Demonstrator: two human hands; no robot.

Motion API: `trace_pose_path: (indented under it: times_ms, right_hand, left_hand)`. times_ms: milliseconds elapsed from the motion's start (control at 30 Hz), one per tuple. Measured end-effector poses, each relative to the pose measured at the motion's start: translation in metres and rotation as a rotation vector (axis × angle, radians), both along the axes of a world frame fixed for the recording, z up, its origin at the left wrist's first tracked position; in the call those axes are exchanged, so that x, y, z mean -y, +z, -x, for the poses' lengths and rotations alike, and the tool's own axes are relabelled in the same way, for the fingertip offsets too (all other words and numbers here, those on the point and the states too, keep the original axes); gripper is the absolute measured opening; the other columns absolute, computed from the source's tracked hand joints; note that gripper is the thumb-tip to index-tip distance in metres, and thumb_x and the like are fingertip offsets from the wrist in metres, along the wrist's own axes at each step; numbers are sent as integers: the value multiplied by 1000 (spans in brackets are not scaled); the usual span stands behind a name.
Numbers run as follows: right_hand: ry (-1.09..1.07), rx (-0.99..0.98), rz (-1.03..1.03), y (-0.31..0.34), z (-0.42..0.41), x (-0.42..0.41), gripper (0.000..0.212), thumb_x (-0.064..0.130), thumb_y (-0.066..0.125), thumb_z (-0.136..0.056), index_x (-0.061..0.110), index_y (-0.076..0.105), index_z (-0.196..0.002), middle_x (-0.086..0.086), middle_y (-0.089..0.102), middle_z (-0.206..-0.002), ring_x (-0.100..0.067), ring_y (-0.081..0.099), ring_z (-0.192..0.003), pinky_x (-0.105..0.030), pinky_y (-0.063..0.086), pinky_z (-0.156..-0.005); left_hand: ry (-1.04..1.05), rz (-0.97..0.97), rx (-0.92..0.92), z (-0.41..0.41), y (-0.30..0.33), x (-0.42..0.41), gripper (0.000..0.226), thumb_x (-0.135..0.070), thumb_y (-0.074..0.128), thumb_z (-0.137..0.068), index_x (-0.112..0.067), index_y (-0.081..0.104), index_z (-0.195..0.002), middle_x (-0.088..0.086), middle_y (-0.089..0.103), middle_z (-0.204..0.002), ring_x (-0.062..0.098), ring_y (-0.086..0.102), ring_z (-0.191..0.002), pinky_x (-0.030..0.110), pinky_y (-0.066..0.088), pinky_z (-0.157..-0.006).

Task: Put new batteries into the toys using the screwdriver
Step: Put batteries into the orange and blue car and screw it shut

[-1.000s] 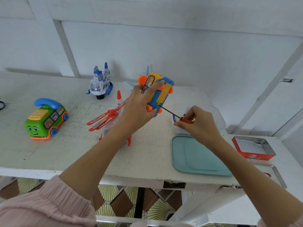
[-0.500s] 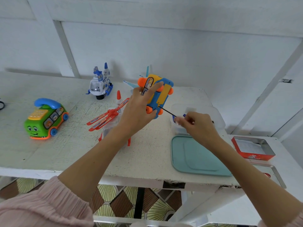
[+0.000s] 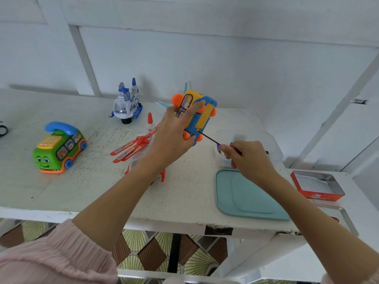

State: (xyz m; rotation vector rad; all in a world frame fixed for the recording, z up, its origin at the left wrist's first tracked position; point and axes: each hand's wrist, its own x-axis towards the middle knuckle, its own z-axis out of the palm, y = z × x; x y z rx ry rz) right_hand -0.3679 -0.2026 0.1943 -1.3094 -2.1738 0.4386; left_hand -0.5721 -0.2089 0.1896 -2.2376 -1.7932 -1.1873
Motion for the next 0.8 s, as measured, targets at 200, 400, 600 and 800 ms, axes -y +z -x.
trace_pose_path:
  times_ms: [200,400,600,800]
  right_hand:
    - [9,-23,198,2,0,-5,45,42,48,-91,6,62,-67,-6,57,-56,-8,46,-47,-22,36,-55]
    - [-29,-121,4,6,0,-4,32,24,79,-71,6,53,-69,-2,57,-66,-12,47,-60,-12,35,-53]
    - [-16,-78,-38,7,3,-2,34,31,69,-80,-2,60,-76,-12,63,-69,-28,56,-63,-29,44,-57]
    - [2,15,40,13,1,-5,39,38,50,-92,16,56,-60,2,56,-52,-7,47,-45,-19,40,-55]
  left_hand:
    - [-5,15,4,1,-2,4,74,-23,66,-80,-38,28,-142,22,43,-125,30,52,-98,30,43,-74]
    - [-11,14,39,2,-3,4,76,-18,67,-79,-35,30,-143,20,42,-124,28,52,-98,32,46,-76]
    - [-14,-16,89,1,4,5,73,-13,65,-79,-32,33,-142,18,42,-122,20,46,-94,29,44,-74]
    - [-9,23,72,2,0,6,75,-13,66,-80,-31,31,-144,20,40,-127,27,53,-97,34,49,-77]
